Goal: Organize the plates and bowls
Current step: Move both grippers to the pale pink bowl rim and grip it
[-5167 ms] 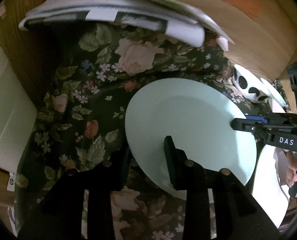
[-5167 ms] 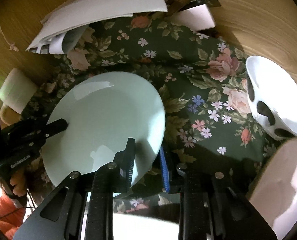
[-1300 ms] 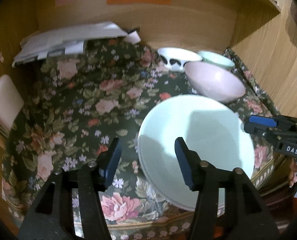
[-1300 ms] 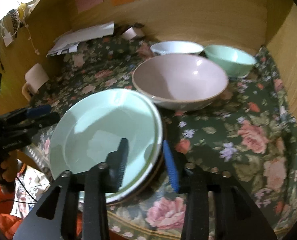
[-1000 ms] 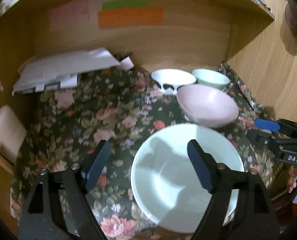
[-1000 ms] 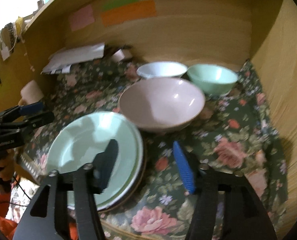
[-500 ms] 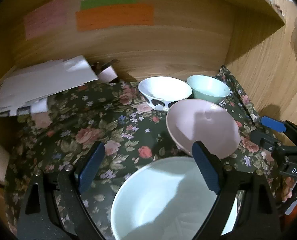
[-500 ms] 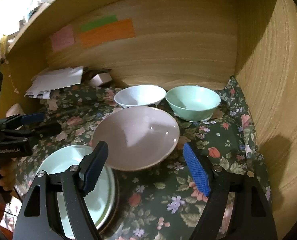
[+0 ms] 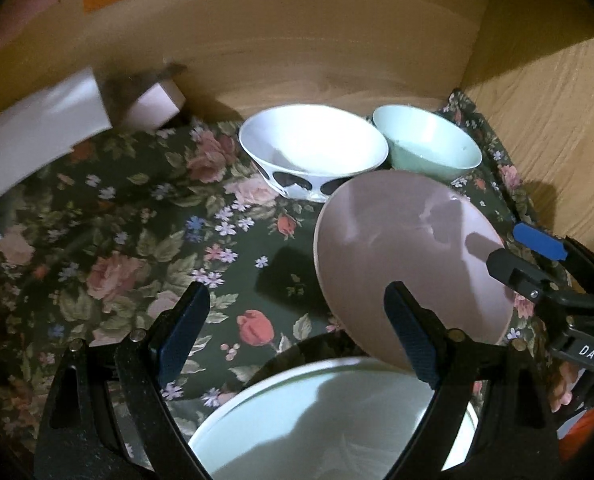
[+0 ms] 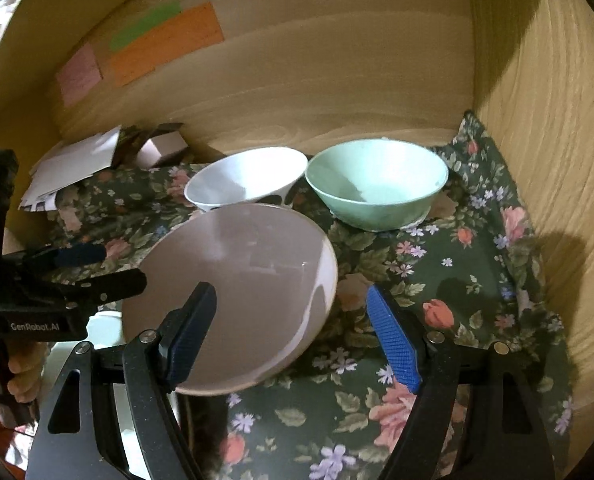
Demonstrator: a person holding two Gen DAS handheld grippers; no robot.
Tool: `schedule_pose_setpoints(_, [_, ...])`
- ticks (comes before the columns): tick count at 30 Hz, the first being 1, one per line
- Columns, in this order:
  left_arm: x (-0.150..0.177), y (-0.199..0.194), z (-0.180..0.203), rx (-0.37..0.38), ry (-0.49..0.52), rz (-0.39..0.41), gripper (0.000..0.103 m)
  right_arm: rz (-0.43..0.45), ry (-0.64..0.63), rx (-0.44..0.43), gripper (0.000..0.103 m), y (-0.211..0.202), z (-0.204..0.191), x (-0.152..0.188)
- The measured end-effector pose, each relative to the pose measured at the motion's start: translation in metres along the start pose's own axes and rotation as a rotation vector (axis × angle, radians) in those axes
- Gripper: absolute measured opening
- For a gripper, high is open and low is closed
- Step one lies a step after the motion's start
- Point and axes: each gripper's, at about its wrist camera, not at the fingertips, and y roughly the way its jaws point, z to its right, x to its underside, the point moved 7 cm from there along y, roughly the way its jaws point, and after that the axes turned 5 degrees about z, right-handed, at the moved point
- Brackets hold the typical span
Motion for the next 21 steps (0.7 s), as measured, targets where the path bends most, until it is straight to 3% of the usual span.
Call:
schedule_pose_setpoints(5, [-0.001, 0.018, 0.004, 0.001, 0.002, -0.038, 0.087, -0.028, 0.024, -0.021, 0.075, 0.014, 0.004, 0.004])
schedule_pose_setpoints(8, [0.0, 0.028, 0.007, 0.005, 0.002, -0.066, 0.078, -0.042, 0.031, -0.035, 0.073, 0.018, 0.005, 0.005])
schedule_pose_setpoints(15, [0.004, 0.046, 0.014, 0.022, 0.001, -0.127, 0.048, -0.091, 0.044, -0.077, 0.045, 0.028, 0.005, 0.013])
schedule_pose_setpoints(18, [0.004, 0.048, 0.018, 0.048, 0.004, -0.135, 0.04, -0.112, 0.057, -0.095, 0.034, 0.033, 0.006, 0.017])
schedule_pose_setpoints(21, [0.004, 0.048, 0.024, 0.063, 0.021, -0.132, 0.029, -0.113, 0.058, -0.09, 0.03, 0.035, 0.006, 0.018])
